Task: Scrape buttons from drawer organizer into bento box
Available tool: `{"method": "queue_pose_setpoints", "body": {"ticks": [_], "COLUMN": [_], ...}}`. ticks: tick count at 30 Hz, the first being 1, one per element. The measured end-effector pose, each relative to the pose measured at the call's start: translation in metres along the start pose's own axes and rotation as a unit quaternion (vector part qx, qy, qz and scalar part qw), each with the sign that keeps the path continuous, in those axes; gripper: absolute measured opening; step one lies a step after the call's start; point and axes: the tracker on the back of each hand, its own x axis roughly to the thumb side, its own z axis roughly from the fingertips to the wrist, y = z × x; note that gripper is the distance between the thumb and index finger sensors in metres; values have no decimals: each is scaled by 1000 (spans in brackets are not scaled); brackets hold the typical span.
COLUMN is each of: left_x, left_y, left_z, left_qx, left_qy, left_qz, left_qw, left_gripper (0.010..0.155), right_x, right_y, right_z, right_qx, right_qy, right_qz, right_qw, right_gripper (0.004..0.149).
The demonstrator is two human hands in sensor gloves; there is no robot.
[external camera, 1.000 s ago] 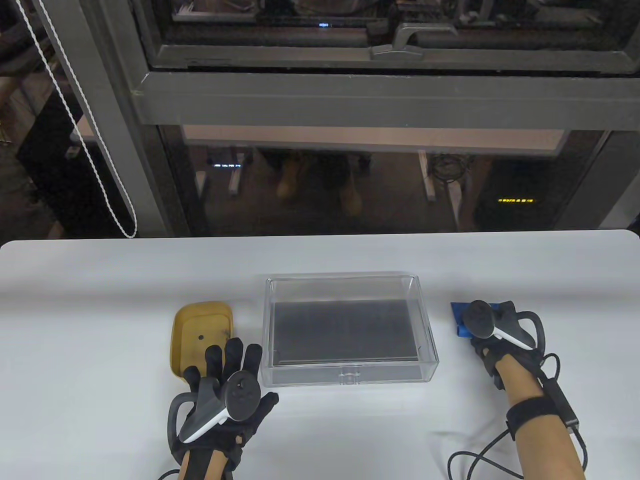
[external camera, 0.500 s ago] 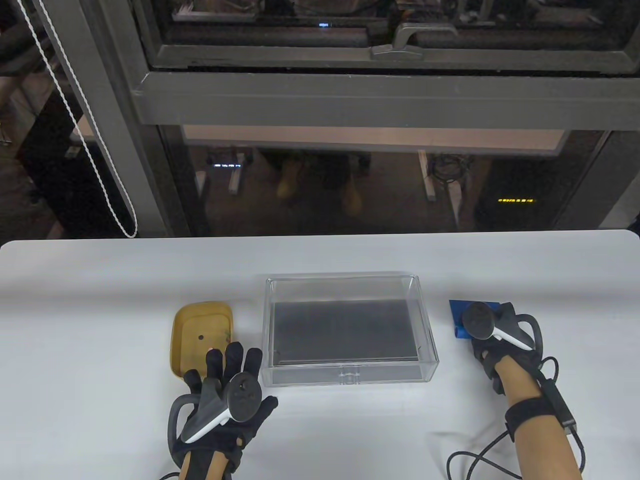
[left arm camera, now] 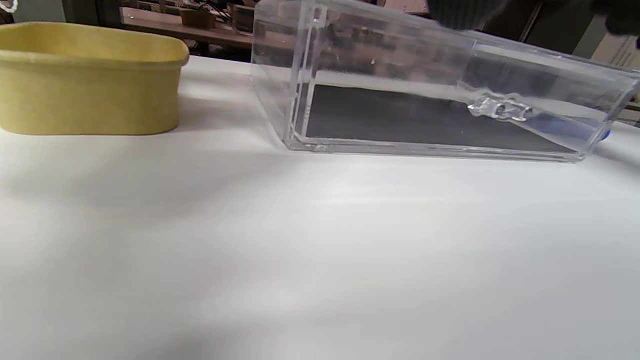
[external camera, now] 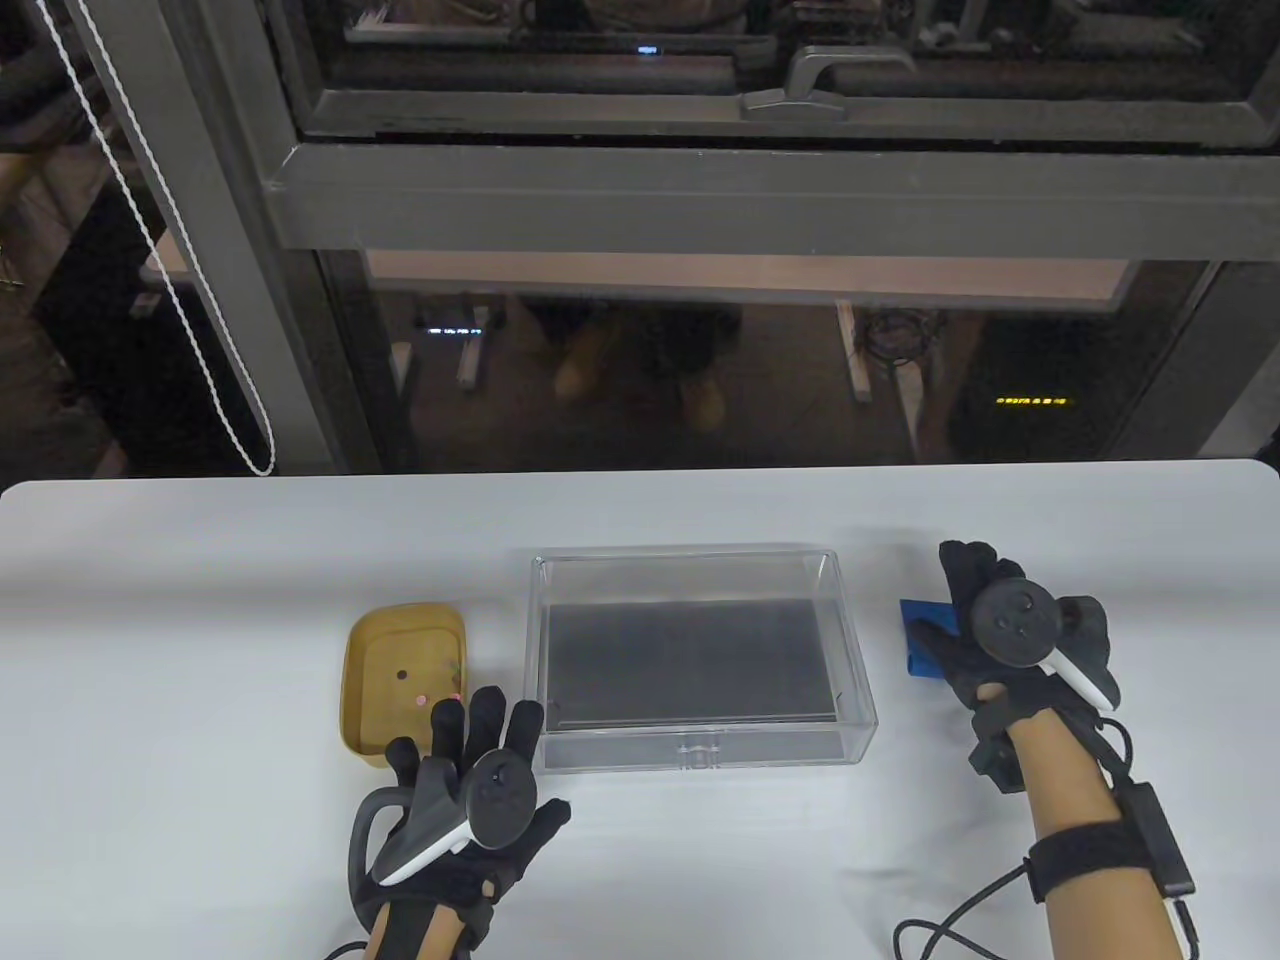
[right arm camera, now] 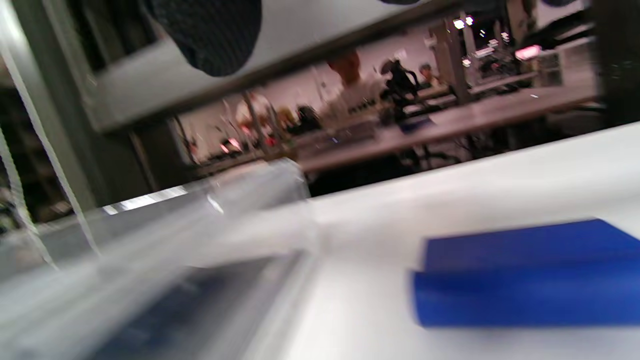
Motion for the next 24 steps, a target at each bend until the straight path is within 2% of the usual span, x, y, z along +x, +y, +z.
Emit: {"method": "queue_pose_setpoints", "body": {"ticks": [5, 11, 18, 24], "left_x": [7, 17, 26, 31], "left_y": [0, 1, 3, 5], "left_z": [1, 3, 6, 9], "left_qx": [0, 5, 17, 28], "left_qy": [-17, -40, -69, -86], "left_qz": [-5, -7, -3, -3], "left_qw": [1000, 999, 997, 996], "left_gripper": [84, 84, 85, 85], "right_x": [38, 86, 128, 142], "right_y": [-3, 10, 41, 69], "right_z": [20, 46, 74, 84], "right_qx": [-23, -13, 34, 87], "right_qy": [-48, -102, -165, -176], "right_qz": [-43, -79, -68, -21], "right_qw": [998, 992, 983, 980], "right_gripper": [93, 97, 98, 102]}}
